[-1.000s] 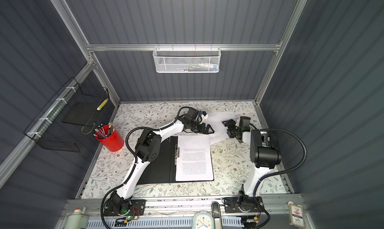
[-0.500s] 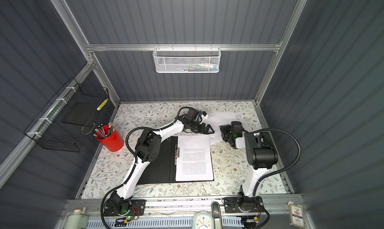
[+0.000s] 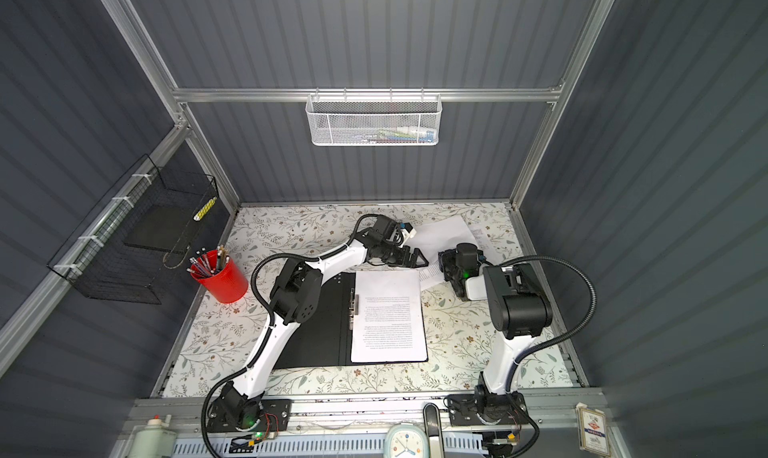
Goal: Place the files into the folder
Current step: 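Lift the sheet and swing it over the folder with the right gripper, then lower the held sheet onto the clipped stack with the right gripper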
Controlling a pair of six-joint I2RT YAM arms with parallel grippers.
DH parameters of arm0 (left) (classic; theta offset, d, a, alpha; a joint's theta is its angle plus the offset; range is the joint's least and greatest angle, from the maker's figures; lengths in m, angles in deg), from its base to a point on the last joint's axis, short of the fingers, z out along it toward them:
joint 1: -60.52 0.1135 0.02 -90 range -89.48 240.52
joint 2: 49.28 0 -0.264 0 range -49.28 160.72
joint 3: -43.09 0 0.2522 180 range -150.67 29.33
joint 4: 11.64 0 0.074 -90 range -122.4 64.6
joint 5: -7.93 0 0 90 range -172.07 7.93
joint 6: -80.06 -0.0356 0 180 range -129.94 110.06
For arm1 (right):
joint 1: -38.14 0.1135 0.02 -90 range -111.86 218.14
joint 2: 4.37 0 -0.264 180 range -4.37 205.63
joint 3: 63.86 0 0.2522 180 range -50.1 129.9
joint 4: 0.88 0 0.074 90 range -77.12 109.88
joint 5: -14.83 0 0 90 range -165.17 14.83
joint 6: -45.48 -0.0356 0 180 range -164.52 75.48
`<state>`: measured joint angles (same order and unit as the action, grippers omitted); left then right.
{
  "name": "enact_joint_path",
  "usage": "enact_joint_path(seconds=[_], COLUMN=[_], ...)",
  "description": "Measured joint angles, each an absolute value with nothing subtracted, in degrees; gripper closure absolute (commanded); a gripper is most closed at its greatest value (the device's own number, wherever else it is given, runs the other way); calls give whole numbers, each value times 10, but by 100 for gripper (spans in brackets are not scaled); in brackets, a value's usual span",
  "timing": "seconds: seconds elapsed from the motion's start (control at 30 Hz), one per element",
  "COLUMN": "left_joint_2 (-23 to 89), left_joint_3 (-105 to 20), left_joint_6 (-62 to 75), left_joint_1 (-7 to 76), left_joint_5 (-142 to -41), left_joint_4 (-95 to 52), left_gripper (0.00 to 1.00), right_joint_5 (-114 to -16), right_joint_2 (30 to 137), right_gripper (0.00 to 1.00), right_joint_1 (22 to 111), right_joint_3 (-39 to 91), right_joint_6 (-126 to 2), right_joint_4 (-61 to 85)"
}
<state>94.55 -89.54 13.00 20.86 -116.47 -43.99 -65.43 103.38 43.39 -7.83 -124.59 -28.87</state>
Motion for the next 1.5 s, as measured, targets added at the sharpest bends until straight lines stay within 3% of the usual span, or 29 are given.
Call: enact_joint_path(seconds=[0.37, 0.63, 1.03, 1.27, 1.5], left_joint_2=[918, 684, 357, 217, 168], left_joint_3=[-910, -773, -488, -363, -308], left_joint_6=[147, 121, 55, 11, -9], left_joint_1=[282, 307, 294, 294, 294], left_joint_5=[-1169, -1109, -1013, -953, -921], left_joint_4=[-420, -402, -420, -447, -447], left_gripper=[0, 0, 0, 0, 0], right_joint_5=[-630, -586, -466, -418, -325], right_joint_2=[1030, 912, 767, 766, 767], right_gripper=[100, 100, 100, 100, 100], right_joint_1=[418, 408, 422, 504, 590], right_joint_3=[-2, 81, 214, 261, 280], right_joint_6=[-1148, -1004, -790, -732, -720], right_joint_4=[-282, -134, 228, 406, 480])
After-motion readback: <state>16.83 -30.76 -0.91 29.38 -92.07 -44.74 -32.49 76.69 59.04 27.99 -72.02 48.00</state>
